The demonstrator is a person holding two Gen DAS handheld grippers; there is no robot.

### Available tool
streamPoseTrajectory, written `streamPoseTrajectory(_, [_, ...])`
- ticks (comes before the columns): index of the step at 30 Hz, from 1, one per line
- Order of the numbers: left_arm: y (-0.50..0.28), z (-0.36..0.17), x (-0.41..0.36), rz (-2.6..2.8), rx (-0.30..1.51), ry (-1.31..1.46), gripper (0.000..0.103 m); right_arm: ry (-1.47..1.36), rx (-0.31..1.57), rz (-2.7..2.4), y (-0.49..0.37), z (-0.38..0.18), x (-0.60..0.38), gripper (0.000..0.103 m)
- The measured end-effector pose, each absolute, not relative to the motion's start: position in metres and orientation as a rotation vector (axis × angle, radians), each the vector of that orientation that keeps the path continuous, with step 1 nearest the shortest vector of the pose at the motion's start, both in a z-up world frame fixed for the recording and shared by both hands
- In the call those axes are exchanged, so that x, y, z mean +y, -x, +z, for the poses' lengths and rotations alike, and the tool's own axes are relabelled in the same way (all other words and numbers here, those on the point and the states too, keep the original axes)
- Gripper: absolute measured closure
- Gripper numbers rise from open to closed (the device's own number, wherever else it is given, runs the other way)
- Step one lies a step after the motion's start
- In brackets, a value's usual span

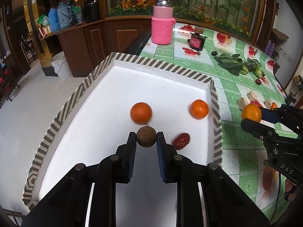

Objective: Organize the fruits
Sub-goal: 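Carry the kiwi and orange into the white tray and open both tools, then move both open tools back over the table toward the remaining fruit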

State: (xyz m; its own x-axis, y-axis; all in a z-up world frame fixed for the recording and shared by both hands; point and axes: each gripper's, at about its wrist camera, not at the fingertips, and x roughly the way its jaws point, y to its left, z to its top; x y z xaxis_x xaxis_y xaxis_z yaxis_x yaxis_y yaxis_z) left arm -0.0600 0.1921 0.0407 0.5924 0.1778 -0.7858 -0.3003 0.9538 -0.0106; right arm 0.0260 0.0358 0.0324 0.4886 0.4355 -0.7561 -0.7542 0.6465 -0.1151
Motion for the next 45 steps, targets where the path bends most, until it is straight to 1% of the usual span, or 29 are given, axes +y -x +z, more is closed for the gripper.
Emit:
streamPoseTrajectory(17, [0.055, 0.025, 0.212, 0.311, 0.979, 0.15, 0.084, 0.475, 0.838, 0.943, -0.044, 0.013, 0.104, 0.069])
streamPoseTrajectory(29, [0.052, 0.019, 0.215, 0.336, 1.012, 0.155, 0.084, 0.501, 0.877, 0.992, -0.05, -0.015, 0.138, 0.068])
streamPoseTrajectory(30, [0.052, 0.019, 0.214, 0.34, 1.013, 0.151, 0.082, 0.497, 0.875, 0.995, -0.05, -0.014, 0.137, 0.068])
streamPoseTrajectory(31, [0.051, 0.018, 0.214, 0.343, 1.015, 0.145, 0.073, 0.494, 0.877, 0.997, -0.05, -0.013, 0.136, 0.067])
streamPoseTrajectory(32, [0.051, 0.018, 0.213, 0.345, 1.018, 0.145, 0.058, 0.485, 0.877, 0.996, -0.05, -0.011, 0.134, 0.063])
streamPoseTrajectory(33, [0.052, 0.018, 0.214, 0.354, 1.018, 0.149, 0.053, 0.477, 0.874, 0.993, -0.05, -0.009, 0.131, 0.061])
streamPoseTrajectory(34, [0.053, 0.018, 0.216, 0.359, 1.015, 0.155, 0.044, 0.474, 0.869, 0.981, -0.05, -0.007, 0.129, 0.06])
streamPoseTrajectory(35, [0.054, 0.02, 0.217, 0.356, 1.009, 0.167, 0.041, 0.462, 0.862, 0.973, -0.05, -0.004, 0.123, 0.058])
streamPoseTrajectory(36, [0.055, 0.021, 0.218, 0.352, 1.002, 0.18, 0.04, 0.447, 0.859, 0.975, -0.049, -0.001, 0.119, 0.054])
streamPoseTrajectory(38, [0.058, 0.024, 0.219, 0.356, 0.991, 0.189, 0.04, 0.425, 0.847, 0.97, -0.047, 0.006, 0.109, 0.049])
streamPoseTrajectory(40, [0.06, 0.027, 0.217, 0.356, 0.981, 0.186, 0.04, 0.418, 0.82, 0.952, -0.043, 0.014, 0.097, 0.047])
streamPoseTrajectory(43, [0.063, 0.032, 0.21, 0.334, 0.96, 0.186, 0.04, 0.43, 0.781, 0.914, -0.037, 0.024, 0.076, 0.041])
streamPoseTrajectory(45, [0.063, 0.036, 0.204, 0.316, 0.943, 0.187, 0.04, 0.431, 0.746, 0.883, -0.035, 0.032, 0.06, 0.033])
